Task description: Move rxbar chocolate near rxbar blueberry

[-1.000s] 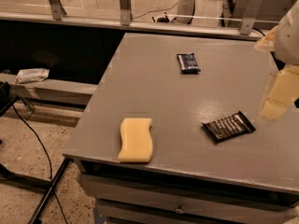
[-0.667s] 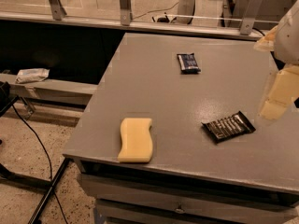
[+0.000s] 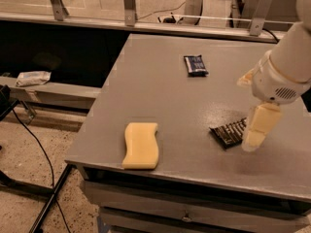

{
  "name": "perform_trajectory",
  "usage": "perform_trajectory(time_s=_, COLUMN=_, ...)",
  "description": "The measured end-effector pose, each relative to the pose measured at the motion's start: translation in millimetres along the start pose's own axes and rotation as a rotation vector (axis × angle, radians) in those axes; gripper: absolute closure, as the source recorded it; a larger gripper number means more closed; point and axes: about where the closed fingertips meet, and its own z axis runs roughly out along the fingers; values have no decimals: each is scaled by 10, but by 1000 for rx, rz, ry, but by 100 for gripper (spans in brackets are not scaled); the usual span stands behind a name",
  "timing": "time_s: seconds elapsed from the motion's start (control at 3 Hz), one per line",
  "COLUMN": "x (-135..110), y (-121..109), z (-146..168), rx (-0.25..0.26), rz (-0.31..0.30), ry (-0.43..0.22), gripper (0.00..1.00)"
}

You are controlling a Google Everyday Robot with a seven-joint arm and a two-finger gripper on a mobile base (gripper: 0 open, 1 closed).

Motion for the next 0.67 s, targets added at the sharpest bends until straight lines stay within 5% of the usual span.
perform_trajectory(time_s=0.33, x=-8, y=-13, z=515, rx=-52, rz=-34, ry=0, gripper=0)
perform_trajectory(time_s=0.67, x=3, y=-11, z=572, rx=-58, rz=-33, ry=0, gripper=0)
